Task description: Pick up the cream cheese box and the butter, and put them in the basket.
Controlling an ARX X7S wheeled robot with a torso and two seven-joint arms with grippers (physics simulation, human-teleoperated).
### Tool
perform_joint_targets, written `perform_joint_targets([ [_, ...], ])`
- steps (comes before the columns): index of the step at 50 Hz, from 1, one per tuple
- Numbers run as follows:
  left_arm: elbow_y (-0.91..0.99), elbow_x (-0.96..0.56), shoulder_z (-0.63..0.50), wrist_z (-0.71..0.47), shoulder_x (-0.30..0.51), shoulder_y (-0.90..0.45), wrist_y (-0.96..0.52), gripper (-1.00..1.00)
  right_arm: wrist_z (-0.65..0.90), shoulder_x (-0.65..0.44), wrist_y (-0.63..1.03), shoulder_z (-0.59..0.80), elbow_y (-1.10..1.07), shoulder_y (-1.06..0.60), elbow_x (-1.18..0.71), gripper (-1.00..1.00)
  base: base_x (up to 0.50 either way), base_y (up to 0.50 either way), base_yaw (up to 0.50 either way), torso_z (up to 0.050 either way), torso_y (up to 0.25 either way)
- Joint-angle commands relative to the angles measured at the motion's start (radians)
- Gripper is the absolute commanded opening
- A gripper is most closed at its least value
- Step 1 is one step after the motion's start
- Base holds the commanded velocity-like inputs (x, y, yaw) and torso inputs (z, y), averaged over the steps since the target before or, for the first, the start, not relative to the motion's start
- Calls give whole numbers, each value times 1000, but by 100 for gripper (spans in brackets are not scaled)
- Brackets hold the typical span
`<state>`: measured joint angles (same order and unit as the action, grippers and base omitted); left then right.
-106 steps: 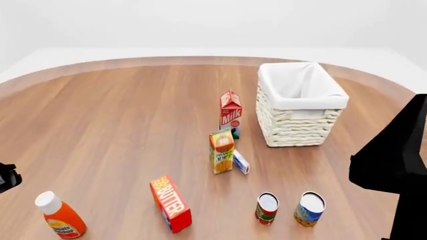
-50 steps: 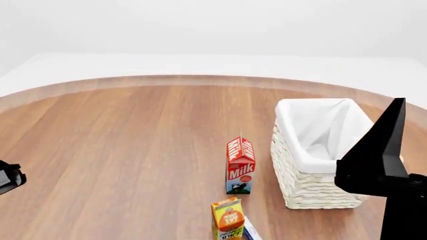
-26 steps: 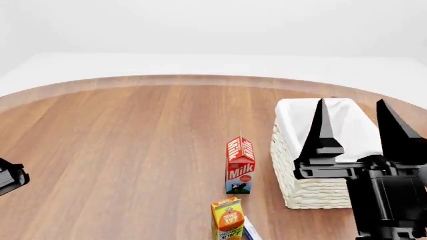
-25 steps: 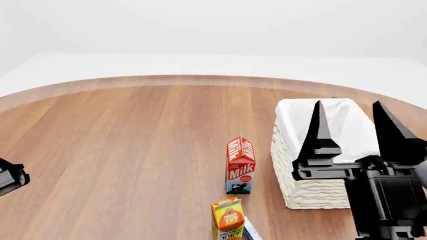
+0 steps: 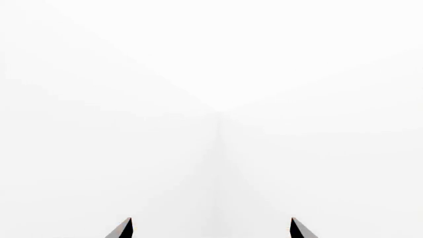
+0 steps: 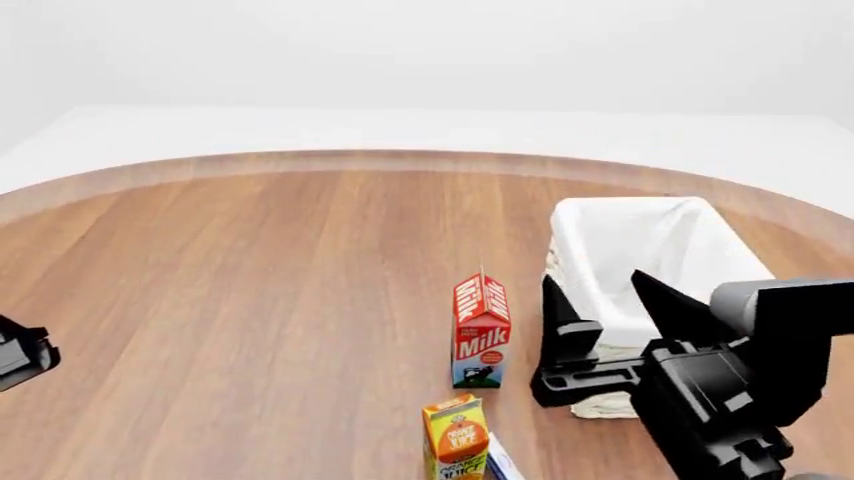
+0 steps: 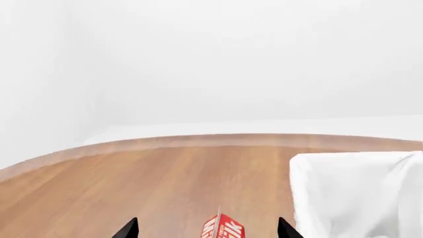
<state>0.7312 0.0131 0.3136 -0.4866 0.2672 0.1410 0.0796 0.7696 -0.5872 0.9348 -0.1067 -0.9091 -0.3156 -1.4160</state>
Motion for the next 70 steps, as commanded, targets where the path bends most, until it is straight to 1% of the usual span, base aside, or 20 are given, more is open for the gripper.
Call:
perform_joint_targets([
  [1,-1,18,16,20,-16,1,7,100,108,-37,73,22,61,-105,-247,100,0,0,0,0,0],
  [9,-8,18,10,18,-12,-2,7,100,127,-43,93,68,89,-166,-268,100,0,0,0,0,0],
  [15,-13,17,7,15,-10,-2,10,100,157,-36,88,107,141,-171,-327,100,0,0,0,0,0],
  [28,-17,19,1,11,-5,-4,7,100,101,-4,104,147,229,-207,-240,100,0,0,0,0,0],
  [33,-16,18,1,9,-3,-1,7,100,107,9,94,155,279,-178,-239,100,0,0,0,0,0],
  [42,-17,21,-5,6,-1,0,6,100,82,7,102,175,299,-106,-207,100,0,0,0,0,0],
  [52,-18,18,-4,2,3,4,10,100,10,4,118,227,347,-25,-80,100,0,0,0,0,0],
  [70,-18,21,-14,-3,8,1,5,100,-49,-18,111,260,437,-13,29,100,0,0,0,0,0],
])
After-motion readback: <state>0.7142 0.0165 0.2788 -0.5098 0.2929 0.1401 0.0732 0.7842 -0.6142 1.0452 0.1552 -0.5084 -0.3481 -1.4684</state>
